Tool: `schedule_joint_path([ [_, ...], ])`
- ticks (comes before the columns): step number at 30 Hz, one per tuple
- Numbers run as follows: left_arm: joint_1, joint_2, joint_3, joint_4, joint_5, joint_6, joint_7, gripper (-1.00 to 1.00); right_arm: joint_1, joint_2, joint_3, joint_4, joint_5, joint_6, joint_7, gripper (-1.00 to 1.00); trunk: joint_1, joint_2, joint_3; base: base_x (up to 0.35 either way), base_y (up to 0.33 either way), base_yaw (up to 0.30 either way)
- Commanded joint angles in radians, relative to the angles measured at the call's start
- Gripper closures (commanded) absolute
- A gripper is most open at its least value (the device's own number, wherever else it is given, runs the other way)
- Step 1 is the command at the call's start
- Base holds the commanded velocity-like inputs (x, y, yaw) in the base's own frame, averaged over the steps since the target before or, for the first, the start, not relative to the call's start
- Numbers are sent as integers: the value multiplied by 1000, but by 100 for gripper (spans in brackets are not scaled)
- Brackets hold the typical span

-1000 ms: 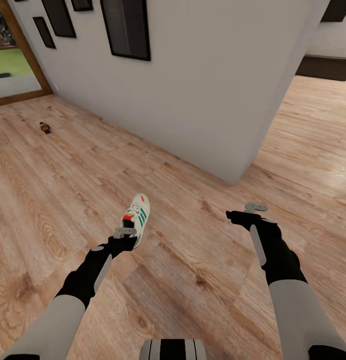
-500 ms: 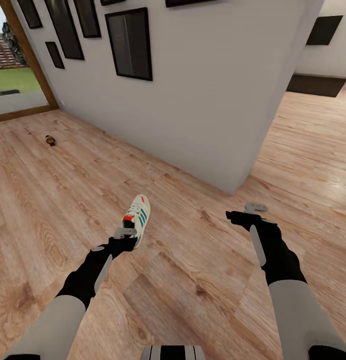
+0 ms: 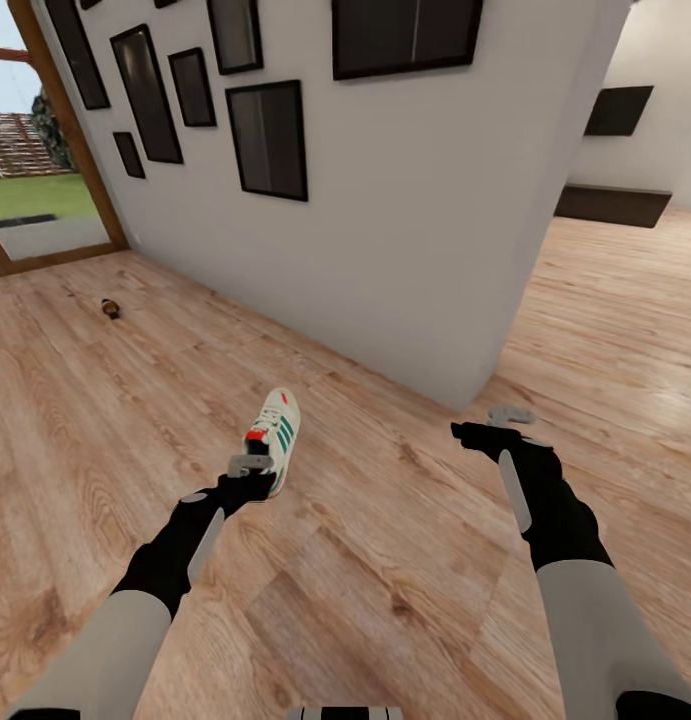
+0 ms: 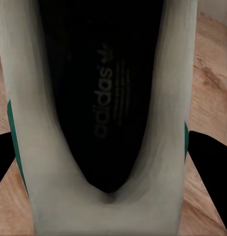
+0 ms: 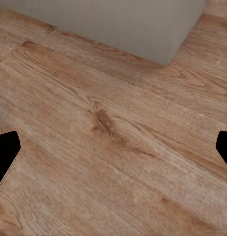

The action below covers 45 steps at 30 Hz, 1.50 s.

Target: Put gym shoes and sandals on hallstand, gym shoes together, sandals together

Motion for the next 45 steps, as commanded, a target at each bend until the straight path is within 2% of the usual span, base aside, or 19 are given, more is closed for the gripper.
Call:
schedule_joint_path([
  [1,0,0,0,-1,13,7,-1,100,0,0,0,-1,-4,5,0,-100,-1,0,5,0,0,0],
  [7,0,0,0,-1,24,7,-1,100,0,0,-1,-1,-4,5,0,-100,-3,1,38,0,0,0],
  [21,-1,0,1,-1,25,7,-1,100,0,0,-1,-1,-4,5,0,-100,-10,5,115,0,0,0],
  [35,0,0,1,-1,25,7,-1,100,0,0,-1,-1,-4,5,0,-100,-10,5,137,0,0,15],
  [45,-1,0,0,-1,26,7,-1,100,1,0,1,-1,-4,4,-2,-100,-10,5,146,216,-136,243],
])
